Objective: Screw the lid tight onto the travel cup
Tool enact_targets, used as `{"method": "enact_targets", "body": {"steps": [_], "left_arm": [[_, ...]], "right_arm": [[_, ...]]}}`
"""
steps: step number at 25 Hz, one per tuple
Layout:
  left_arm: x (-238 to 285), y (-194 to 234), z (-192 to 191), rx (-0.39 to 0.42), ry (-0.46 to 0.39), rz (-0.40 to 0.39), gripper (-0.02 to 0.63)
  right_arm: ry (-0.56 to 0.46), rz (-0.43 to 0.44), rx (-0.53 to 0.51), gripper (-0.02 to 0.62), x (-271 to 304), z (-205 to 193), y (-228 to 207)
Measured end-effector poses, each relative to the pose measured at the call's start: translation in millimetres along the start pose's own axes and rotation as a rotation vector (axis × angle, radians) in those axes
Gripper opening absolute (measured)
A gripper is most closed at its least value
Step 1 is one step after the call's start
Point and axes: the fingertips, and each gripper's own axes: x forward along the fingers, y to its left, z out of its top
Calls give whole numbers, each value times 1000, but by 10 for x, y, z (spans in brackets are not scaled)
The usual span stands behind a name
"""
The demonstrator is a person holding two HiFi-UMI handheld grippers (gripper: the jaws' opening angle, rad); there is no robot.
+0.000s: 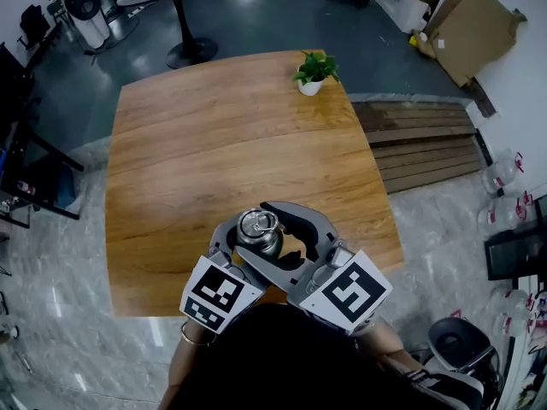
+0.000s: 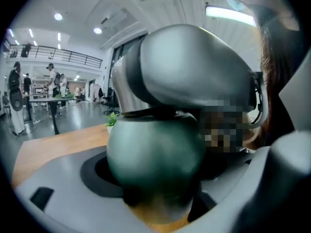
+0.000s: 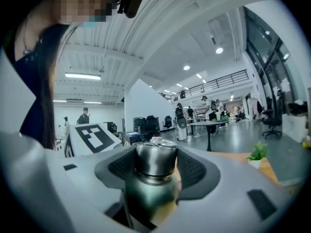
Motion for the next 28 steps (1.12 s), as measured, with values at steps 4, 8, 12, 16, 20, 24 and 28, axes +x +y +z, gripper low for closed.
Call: {"method": "enact_targets", "body": {"steps": [4, 8, 12, 16, 20, 24, 28], "left_arm": [[-24, 2, -14, 24, -5, -31, 415], [-134, -75, 13, 88, -30, -143, 414], [-193, -181, -12, 145, -20, -215, 415], [-179, -161, -16, 109, -19, -176, 414], [-122, -23, 14, 20, -25, -49, 415], [-97, 85, 18, -17, -14, 70, 414], [-155, -28, 56, 61, -60, -42, 414]], "right_arm": [[-13, 6, 9, 245, -2, 12, 19], [-27, 146, 47, 245, -105, 73, 86], [-20, 240, 62, 245, -130, 76, 192], [-19, 221, 56, 245, -99, 67, 198], [-28, 112, 49, 244, -69, 70, 95], [-55, 56, 29, 242, -32, 119, 66], [-27, 142, 29, 244, -81, 70, 131]]}}
